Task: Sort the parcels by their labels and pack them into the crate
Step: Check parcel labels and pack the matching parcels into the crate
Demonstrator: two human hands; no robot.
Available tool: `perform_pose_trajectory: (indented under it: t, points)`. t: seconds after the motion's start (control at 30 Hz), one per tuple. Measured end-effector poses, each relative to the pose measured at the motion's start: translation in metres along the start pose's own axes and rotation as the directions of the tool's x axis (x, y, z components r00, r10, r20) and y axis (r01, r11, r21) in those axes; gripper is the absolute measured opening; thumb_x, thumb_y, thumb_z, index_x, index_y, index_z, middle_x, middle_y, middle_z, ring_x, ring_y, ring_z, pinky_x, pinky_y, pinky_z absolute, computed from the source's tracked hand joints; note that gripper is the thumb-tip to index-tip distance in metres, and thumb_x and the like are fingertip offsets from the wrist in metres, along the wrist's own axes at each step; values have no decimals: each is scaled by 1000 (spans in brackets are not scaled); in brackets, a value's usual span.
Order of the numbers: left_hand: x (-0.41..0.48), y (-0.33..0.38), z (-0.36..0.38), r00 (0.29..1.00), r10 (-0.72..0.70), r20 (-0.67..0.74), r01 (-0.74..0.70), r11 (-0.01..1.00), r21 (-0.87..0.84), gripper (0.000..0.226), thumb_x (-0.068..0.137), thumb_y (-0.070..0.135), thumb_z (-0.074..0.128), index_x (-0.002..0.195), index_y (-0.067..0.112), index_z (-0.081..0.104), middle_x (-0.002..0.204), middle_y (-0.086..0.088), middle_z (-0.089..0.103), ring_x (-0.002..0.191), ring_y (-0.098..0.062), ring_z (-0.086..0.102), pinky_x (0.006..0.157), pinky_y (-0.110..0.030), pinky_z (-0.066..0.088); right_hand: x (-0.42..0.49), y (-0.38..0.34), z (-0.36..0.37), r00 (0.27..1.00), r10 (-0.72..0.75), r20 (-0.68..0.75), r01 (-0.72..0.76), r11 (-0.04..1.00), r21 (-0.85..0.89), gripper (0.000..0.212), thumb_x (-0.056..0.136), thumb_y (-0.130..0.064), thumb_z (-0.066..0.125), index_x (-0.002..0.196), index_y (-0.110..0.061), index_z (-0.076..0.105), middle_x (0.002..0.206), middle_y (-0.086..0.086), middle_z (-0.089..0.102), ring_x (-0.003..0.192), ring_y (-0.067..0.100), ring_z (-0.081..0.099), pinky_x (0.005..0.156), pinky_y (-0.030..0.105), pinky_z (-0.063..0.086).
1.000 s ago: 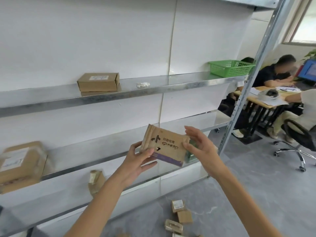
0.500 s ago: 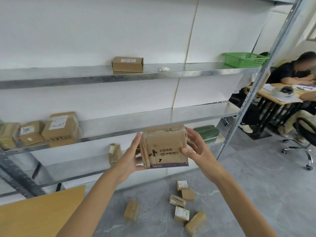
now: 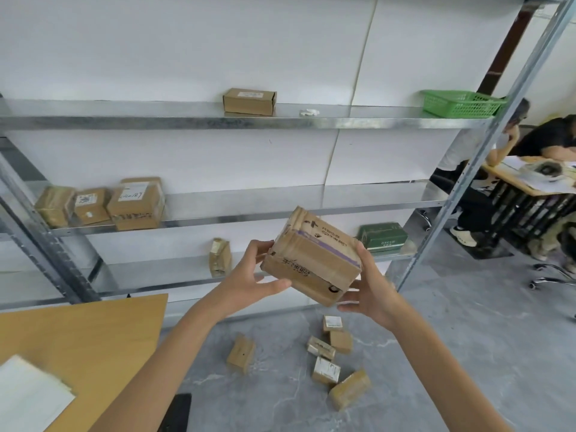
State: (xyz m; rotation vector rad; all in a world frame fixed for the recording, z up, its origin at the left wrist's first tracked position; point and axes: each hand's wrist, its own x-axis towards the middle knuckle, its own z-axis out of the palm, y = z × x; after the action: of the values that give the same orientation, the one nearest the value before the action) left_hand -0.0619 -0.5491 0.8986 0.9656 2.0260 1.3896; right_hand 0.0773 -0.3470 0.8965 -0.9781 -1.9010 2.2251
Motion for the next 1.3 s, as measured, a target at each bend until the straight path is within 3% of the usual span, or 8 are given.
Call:
perform_pose_trajectory:
  t: [0.1, 0.2, 0.33, 0.47, 0.63, 0.8, 1.03, 1.3]
  points:
    - [-12, 3, 1, 997, -51, -63, 51, 999, -2, 52, 79, 38, 70, 122, 26, 43, 135, 15, 44, 125, 2, 41, 90, -16, 42, -7, 5, -1, 999, 23, 43, -23, 1000, 15, 72, 77, -80, 36, 108, -21, 66, 85, 15, 70, 70, 27, 70, 63, 33, 55]
    - [-29, 9, -1, 978, -196, -70, 185, 974, -133, 54, 82, 59, 48, 120, 20, 48, 129, 3, 54, 121, -9, 51, 102, -37, 45, -14, 9, 1, 992, -82, 94, 86, 995, -41, 63, 76, -75, 45, 113, -27, 63, 101, 13, 71, 85, 25, 71, 71, 36, 57]
    - [-65, 4, -3, 968, -248, -40, 231, 940, -249, 50, 85, 56, 46, 116, 17, 49, 124, 5, 58, 115, -2, 54, 89, -22, 49, -26, 19, 13, 932, -274, 238, 291, 956, -37, 54, 73, -49, 68, 125, -48, 51, 120, 0, 62, 107, 13, 64, 87, 30, 51]
    - [-111, -15, -8, 949, -262, -174, 233, 958, -168, 37, 89, 45, 55, 119, 23, 53, 121, 8, 61, 111, -4, 58, 88, -22, 50, -43, 33, 38, 912, -297, 283, 325, 944, -58, 56, 72, -51, 65, 126, -42, 51, 117, 1, 64, 105, 14, 66, 83, 30, 53]
    - [-177, -32, -22, 924, -305, -231, 285, 951, -118, 29, 90, 47, 52, 104, 24, 63, 103, 7, 68, 97, -6, 65, 88, -29, 54, -79, 63, 89, 954, -236, 187, 267, 950, -161, 50, 72, -64, 54, 113, -35, 56, 99, -5, 71, 78, 12, 72, 64, 21, 54]
    - [-258, -51, -44, 904, -338, -263, 326, 941, -88, 33, 92, 45, 50, 105, 17, 61, 100, 4, 68, 90, -8, 67, 85, -29, 54, -125, 102, 153, 971, -176, 162, 209, 954, -214, 41, 90, -57, 46, 117, -28, 54, 105, -1, 70, 86, 14, 71, 67, 23, 52]
    - [-408, -94, -91, 839, -417, -350, 404, 908, -112, 18, 91, 40, 55, 90, 22, 59, 93, 4, 67, 85, -11, 66, 87, -38, 55, -222, 173, 271, 983, -74, 166, 109, 970, -215, 40, 90, -55, 48, 116, -25, 54, 101, -2, 70, 87, 18, 69, 69, 26, 54]
    - [-533, -129, -113, 787, -537, -303, 534, 840, -98, 25, 88, 44, 57, 85, 19, 54, 90, 5, 65, 79, -9, 67, 85, -37, 55, -306, 246, 345, 980, 64, 189, -18, 972, -234, 38, 92, -55, 43, 113, -25, 53, 101, 0, 67, 88, 18, 67, 72, 30, 52]
